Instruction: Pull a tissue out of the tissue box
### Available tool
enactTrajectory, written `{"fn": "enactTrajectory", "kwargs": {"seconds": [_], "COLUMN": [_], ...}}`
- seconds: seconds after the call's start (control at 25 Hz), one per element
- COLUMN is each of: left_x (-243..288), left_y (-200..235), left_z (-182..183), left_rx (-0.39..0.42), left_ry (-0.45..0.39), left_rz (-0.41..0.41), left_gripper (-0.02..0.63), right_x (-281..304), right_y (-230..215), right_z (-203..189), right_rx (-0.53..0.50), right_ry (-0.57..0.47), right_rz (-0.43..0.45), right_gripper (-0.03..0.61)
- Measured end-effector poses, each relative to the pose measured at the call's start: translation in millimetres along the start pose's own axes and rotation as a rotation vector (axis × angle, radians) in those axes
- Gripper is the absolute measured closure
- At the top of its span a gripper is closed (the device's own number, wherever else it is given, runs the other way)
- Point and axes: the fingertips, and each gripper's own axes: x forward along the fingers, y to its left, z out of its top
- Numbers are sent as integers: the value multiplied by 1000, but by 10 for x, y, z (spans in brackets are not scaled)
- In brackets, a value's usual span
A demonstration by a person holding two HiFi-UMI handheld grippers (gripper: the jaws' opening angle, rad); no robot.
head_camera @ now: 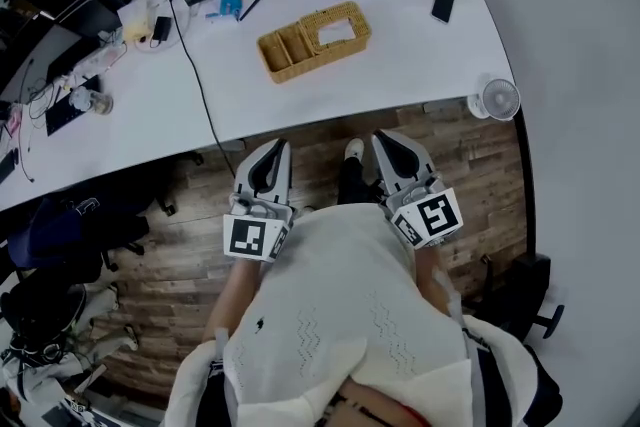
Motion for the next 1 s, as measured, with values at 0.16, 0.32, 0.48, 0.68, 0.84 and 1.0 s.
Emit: {"fn": "enactTrajectory", "kwargs": {"seconds": [0.16,0.32,0.48,0.68,0.84,1.0], "left_x": [340,669,999,1393,1633,1834], "left_y": [113,198,234,177,139,95], "left_z": [58,123,135,183,150,86], "left_rx": [-6,-14,-22,-7,7,-2], "left_ry": [-1,-9,-3,-14,-9,-5], "left_rz": [28,64,81,86,93,104], "left_gripper": [600,600,600,600,600,600], "right_x": [250,501,696,814,870,917], "right_y": [-261,-533,-797,-1134,-1379,-1575], "right_z": [92,187,300,355,359,337], "right_rx": [-15,-36,-73,-77,-72,-78], "right_ry": [17,39,53,59,59,64], "right_rz": [28,73,100,123,139,163], "right_gripper": [577,577,577,577,577,577]}}
